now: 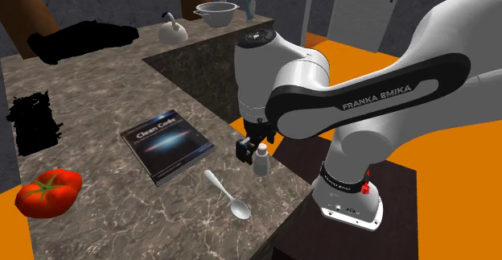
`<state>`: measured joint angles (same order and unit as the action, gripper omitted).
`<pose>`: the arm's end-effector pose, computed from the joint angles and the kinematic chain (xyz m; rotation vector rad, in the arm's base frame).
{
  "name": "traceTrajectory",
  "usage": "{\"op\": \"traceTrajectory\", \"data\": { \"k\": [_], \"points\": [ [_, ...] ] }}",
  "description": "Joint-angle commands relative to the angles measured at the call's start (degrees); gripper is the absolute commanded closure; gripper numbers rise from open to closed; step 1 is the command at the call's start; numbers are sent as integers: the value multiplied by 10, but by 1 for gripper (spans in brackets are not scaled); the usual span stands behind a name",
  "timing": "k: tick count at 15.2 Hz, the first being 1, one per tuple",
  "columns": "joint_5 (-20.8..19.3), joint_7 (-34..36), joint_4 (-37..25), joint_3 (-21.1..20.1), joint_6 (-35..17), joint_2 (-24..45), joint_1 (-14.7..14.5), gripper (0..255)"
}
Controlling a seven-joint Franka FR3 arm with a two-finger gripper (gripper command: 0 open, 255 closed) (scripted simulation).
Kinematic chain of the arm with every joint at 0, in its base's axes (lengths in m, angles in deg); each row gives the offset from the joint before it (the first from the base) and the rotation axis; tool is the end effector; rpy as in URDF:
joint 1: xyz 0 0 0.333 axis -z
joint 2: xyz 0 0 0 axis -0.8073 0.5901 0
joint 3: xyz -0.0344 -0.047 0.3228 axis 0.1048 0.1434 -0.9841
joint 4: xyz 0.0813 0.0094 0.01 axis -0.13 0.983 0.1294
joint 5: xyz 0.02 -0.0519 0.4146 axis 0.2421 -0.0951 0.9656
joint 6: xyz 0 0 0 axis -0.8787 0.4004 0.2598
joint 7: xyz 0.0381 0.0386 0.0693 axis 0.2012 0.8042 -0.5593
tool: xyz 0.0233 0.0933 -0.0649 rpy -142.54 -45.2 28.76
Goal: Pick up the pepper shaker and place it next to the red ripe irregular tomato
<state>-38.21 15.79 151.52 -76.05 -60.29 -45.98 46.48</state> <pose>0.2344 0.1379 0.3415 2.9984 -0.3486 0.0461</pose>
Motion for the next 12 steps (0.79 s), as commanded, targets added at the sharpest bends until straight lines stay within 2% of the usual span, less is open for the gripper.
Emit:
{"op": "traceTrajectory", "data": {
  "k": [1, 5, 6, 12],
  "points": [
    [0, 0, 1, 0, -2, 1, 0, 0],
    [0, 0, 1, 0, -2, 1, 0, 0],
    [0, 0, 1, 0, -2, 1, 0, 255],
    [0, 0, 1, 0, -2, 1, 0, 255]
  ]
}}
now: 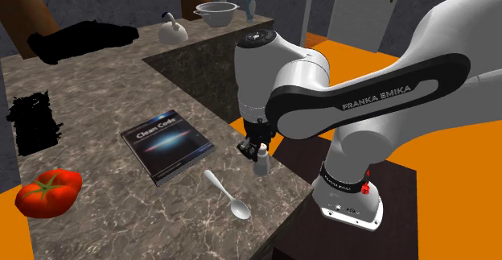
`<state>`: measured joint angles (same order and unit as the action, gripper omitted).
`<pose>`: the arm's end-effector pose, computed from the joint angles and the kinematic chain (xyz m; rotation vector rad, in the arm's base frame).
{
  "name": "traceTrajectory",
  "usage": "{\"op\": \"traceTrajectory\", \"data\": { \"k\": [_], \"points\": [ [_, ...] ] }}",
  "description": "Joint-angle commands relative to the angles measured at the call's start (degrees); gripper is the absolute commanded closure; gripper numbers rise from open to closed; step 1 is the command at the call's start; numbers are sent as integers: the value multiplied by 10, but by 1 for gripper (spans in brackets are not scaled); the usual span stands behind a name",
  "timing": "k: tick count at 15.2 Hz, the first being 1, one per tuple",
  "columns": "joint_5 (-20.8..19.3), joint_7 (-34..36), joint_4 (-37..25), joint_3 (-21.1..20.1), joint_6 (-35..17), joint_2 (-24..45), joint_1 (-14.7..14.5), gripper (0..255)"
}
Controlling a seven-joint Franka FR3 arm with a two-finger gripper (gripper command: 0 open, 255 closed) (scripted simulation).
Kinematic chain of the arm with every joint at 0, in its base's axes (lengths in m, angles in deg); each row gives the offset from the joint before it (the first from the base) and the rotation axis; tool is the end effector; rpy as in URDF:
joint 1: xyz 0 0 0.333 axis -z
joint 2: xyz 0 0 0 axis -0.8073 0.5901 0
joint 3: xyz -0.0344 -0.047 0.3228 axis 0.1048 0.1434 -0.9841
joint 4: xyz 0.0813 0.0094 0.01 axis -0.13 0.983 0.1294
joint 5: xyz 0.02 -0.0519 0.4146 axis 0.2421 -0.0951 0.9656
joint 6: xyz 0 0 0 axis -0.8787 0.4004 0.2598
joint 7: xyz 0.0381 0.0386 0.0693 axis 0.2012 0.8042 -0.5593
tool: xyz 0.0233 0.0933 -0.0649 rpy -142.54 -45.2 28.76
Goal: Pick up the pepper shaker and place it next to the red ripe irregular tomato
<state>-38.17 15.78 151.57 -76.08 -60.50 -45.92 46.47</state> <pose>0.2347 0.1380 0.3411 2.9993 -0.3482 0.0485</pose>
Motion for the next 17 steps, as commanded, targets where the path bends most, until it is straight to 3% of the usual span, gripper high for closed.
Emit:
{"op": "traceTrajectory", "data": {
  "k": [1, 3, 17],
  "points": [
    [0, 0, 1, 0, 0, 0, 0, 255],
    [0, 0, 1, 0, 0, 0, 0, 255],
    [-45, -11, -87, 47, 128, -45, 20, 255]
  ]
}}
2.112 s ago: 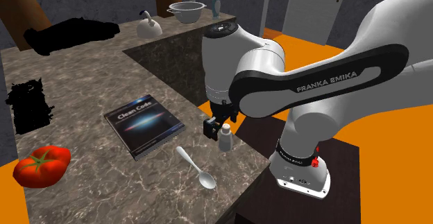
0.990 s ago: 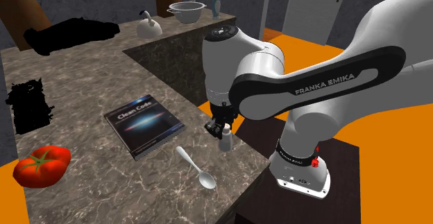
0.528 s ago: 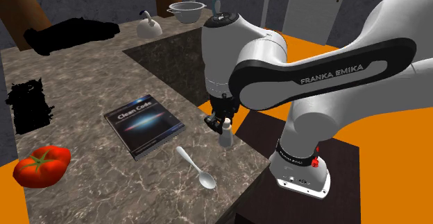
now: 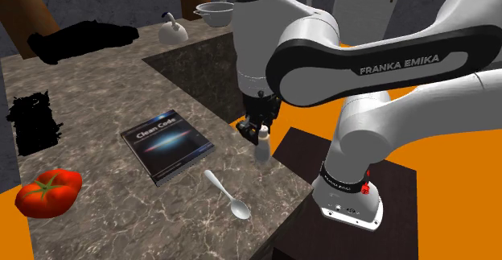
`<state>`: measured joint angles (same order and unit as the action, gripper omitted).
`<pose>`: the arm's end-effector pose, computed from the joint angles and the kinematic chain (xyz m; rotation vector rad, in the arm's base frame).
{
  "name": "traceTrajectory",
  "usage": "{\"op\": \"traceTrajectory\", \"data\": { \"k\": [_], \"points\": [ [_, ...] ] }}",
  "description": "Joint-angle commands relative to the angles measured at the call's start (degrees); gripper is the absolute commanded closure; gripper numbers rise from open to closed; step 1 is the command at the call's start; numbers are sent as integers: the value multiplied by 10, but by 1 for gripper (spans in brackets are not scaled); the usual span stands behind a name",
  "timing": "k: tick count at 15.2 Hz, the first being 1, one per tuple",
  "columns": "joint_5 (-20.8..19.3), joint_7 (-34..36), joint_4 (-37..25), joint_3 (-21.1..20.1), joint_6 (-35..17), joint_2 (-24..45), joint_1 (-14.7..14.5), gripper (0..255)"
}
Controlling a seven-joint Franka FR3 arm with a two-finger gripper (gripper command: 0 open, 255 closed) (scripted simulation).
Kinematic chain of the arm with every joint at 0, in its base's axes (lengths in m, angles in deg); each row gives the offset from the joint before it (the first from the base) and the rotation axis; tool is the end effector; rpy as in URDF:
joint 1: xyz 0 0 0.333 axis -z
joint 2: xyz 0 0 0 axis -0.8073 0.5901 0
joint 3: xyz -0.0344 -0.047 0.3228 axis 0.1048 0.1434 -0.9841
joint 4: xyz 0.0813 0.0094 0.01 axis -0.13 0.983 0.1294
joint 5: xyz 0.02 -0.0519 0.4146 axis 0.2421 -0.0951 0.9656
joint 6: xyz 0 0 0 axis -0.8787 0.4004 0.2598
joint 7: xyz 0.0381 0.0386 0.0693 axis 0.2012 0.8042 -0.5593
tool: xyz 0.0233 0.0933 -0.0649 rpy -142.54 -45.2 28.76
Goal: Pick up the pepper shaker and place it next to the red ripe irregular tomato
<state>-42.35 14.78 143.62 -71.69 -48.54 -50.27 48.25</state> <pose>0.2357 0.1388 0.4134 2.9989 -0.3485 0.0476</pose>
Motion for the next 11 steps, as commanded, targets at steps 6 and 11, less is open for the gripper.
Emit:
{"op": "traceTrajectory", "data": {
  "k": [6, 11],
  "points": [
    [-19, -5, -51, 20, 54, -5, 10, 255],
    [-31, -8, -89, 32, 90, -3, 17, 255]
  ]
}}
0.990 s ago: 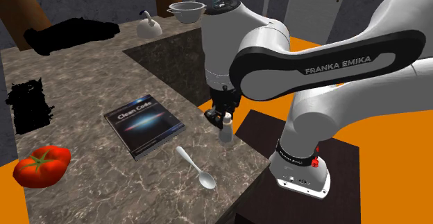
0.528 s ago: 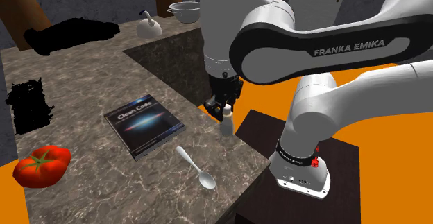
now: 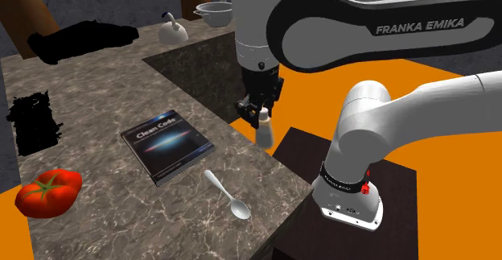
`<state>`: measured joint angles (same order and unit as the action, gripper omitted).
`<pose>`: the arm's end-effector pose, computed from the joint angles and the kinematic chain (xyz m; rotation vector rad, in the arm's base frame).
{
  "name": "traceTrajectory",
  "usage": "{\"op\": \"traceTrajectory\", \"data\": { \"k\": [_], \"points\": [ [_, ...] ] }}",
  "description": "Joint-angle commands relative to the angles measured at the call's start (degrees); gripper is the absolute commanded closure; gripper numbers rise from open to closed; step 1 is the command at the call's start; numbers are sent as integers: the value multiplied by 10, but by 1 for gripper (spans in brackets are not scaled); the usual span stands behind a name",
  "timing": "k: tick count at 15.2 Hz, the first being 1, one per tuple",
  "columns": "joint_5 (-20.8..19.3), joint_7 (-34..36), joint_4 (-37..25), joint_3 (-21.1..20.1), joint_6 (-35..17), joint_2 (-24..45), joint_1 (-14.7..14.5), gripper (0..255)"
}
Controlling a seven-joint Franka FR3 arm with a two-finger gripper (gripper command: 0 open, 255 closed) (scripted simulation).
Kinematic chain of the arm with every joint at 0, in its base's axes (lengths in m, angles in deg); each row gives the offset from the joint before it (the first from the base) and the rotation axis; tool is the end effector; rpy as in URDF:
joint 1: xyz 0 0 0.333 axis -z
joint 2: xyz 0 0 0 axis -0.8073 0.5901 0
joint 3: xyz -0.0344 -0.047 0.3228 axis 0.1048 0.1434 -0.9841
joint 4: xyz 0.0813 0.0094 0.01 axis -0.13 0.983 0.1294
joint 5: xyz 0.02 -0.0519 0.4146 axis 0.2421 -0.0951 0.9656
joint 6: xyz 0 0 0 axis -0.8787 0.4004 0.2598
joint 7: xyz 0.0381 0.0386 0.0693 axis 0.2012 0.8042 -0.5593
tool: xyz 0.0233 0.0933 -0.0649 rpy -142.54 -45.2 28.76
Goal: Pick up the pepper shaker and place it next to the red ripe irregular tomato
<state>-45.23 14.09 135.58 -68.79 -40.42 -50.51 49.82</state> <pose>0.2368 0.1394 0.4744 2.9985 -0.3484 0.0469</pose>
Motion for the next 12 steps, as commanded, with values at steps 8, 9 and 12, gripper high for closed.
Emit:
{"op": "traceTrajectory", "data": {
  "k": [8, 9, 12],
  "points": [
    [-19, -4, -74, 19, 62, 11, 11, 255],
    [-21, -5, -82, 21, 68, 13, 12, 255],
    [-12, 10, -110, -2, 47, 60, 21, 255]
  ]
}}
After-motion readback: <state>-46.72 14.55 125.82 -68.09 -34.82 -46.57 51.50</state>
